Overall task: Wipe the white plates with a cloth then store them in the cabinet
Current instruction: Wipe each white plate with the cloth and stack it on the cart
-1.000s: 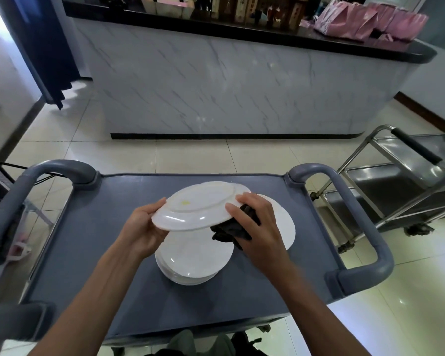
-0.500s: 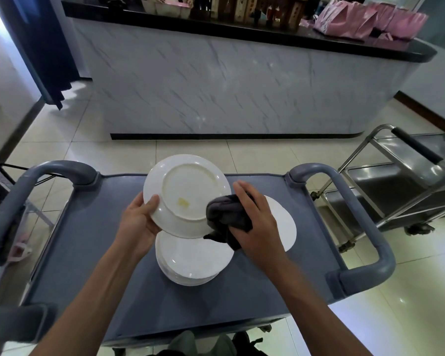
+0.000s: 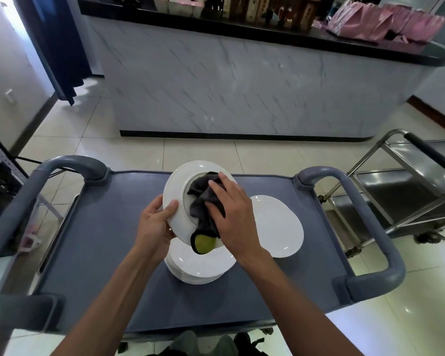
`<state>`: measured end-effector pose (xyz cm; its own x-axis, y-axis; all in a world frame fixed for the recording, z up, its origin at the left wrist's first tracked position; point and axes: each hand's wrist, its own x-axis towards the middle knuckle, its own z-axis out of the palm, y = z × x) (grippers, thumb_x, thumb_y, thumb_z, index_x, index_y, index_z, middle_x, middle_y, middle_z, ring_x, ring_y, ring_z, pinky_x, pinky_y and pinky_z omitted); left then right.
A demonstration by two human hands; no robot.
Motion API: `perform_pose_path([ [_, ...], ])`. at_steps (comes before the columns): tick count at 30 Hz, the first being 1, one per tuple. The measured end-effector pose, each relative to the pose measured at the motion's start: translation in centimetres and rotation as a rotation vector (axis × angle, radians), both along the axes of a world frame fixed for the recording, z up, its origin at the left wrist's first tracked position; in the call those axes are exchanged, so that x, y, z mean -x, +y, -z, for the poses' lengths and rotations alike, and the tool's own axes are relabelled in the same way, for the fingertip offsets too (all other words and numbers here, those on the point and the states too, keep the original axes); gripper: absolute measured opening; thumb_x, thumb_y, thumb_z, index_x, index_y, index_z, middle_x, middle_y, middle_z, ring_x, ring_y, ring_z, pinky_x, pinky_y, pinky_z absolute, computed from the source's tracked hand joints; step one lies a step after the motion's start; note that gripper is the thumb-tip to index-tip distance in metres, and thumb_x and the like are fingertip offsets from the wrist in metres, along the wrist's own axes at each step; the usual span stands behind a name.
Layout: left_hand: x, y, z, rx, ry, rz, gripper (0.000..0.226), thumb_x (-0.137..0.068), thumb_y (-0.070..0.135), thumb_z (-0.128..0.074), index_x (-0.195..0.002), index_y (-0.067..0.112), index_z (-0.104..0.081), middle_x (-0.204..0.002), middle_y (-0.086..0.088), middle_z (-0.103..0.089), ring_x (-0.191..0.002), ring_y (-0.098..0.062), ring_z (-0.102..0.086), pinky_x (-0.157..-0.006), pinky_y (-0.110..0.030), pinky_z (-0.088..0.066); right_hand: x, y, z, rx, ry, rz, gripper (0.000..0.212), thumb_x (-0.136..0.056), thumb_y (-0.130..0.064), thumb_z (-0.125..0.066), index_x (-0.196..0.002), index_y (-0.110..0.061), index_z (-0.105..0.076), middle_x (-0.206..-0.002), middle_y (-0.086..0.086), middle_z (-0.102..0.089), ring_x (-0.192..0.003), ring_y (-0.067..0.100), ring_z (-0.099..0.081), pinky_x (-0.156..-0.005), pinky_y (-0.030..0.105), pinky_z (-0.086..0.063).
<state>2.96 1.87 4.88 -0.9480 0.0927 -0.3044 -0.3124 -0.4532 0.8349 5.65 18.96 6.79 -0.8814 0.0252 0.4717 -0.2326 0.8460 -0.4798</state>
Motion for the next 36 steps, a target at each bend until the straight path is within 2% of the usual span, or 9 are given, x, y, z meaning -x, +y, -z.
perform_pose_path([
  [5,-0.1,-0.2,0.5,-0.037,-0.019,-0.035,0.021,-0.098,0.013,-0.057,-0.116,0.008,-0.066,-0.106,-0.017,-0.072,-0.087,-0.029,-0.070,-0.066,-0.040,-0.061,-1.6,-0.4,1.1,-0.112,-0.135,-0.121,0.072,-0.092,-0.047,-0.056,-0.156,-0.027,-0.029,-0.167,-0.001,-0.016,-0.152,0.021,-0.018,-0.120,0.046,-0.026],
  [7,-0.1,-0.4,0.8,-0.025,-0.008,-0.030,0.021,-0.098,0.014,-0.057,-0.116,0.008,-0.067,-0.106,-0.017,-0.072,-0.087,-0.029,-0.070,-0.066,-0.040,-0.061,-2.2,0.1,1.6,-0.134,-0.171,-0.175,0.077,-0.092,-0.043,-0.059,-0.158,-0.027,-0.023,-0.167,-0.002,-0.010,-0.153,0.022,-0.015,-0.119,0.049,-0.027],
  [12,-0.2,-0.1,0.7,-0.002,0.009,0.030,0.028,-0.097,0.013,-0.058,-0.123,0.009,-0.066,-0.113,-0.020,-0.071,-0.094,-0.033,-0.068,-0.078,-0.049,-0.058,-2.4,0.7,2.1,-0.078,-0.064,-0.174,0.059,-0.094,-0.022,-0.062,-0.150,-0.016,-0.044,-0.160,0.009,-0.031,-0.144,0.031,-0.034,-0.113,0.052,-0.036],
  [15,-0.3,0.2,0.4,0.033,0.035,0.090,0.026,-0.096,0.011,-0.060,-0.120,0.011,-0.068,-0.111,-0.021,-0.072,-0.091,-0.033,-0.069,-0.073,-0.046,-0.059,-1.8,0.7,1.8,-0.071,0.031,-0.166,0.053,-0.093,-0.015,-0.065,-0.144,-0.011,-0.051,-0.155,0.011,-0.041,-0.139,0.033,-0.041,-0.111,0.052,-0.038],
  [18,-0.2,0.0,0.2,0.032,0.059,0.170,0.030,-0.093,0.014,-0.062,-0.122,0.011,-0.068,-0.115,-0.025,-0.070,-0.093,-0.036,-0.068,-0.073,-0.045,-0.059,-0.9,0.6,0.7,-0.065,0.089,-0.193,0.054,-0.093,-0.013,-0.065,-0.144,-0.009,-0.050,-0.153,0.009,-0.044,-0.138,0.032,-0.043,-0.113,0.049,-0.036],
  [21,0.0,-0.6,0.0,0.041,0.087,0.253,0.038,-0.088,0.020,-0.064,-0.125,0.014,-0.067,-0.117,-0.025,-0.069,-0.097,-0.039,-0.067,-0.079,-0.053,-0.058,-0.1,0.2,-0.7,-0.039,0.060,-0.203,0.056,-0.093,-0.016,-0.064,-0.146,-0.011,-0.047,-0.154,0.006,-0.042,-0.141,0.028,-0.040,-0.115,0.048,-0.034],
  [25,0.1,-1.0,-0.2,0.097,0.148,0.322,0.031,-0.091,0.017,-0.064,-0.121,0.015,-0.070,-0.115,-0.024,-0.070,-0.098,-0.040,-0.069,-0.086,-0.062,-0.053,1.3,0.1,-2.6,-0.089,0.056,-0.188,0.051,-0.090,-0.018,-0.066,-0.140,-0.013,-0.056,-0.152,0.006,-0.045,-0.138,0.026,-0.043,-0.110,0.046,-0.038],
  [31,-0.2,-1.5,-0.1,0.034,0.130,0.232,0.036,-0.088,0.014,-0.064,-0.123,0.009,-0.068,-0.118,-0.028,-0.067,-0.097,-0.039,-0.066,-0.085,-0.053,-0.053,2.4,-0.3,-3.7,-0.098,-0.041,-0.172,0.052,-0.087,-0.024,-0.066,-0.139,-0.020,-0.057,-0.150,0.003,-0.047,-0.132,0.025,-0.047,-0.107,0.045,-0.040],
  [36,-0.3,-2.0,0.2,-0.008,0.117,0.176,0.040,-0.085,0.013,-0.063,-0.124,0.004,-0.066,-0.107,-0.024,-0.069,-0.089,-0.034,-0.065,-0.067,-0.037,-0.057,2.7,0.7,-3.3,0.000,-0.079,-0.045,0.051,-0.088,-0.021,-0.065,-0.139,-0.019,-0.057,-0.147,0.002,-0.048,-0.127,0.025,-0.048,-0.107,0.045,-0.041],
])
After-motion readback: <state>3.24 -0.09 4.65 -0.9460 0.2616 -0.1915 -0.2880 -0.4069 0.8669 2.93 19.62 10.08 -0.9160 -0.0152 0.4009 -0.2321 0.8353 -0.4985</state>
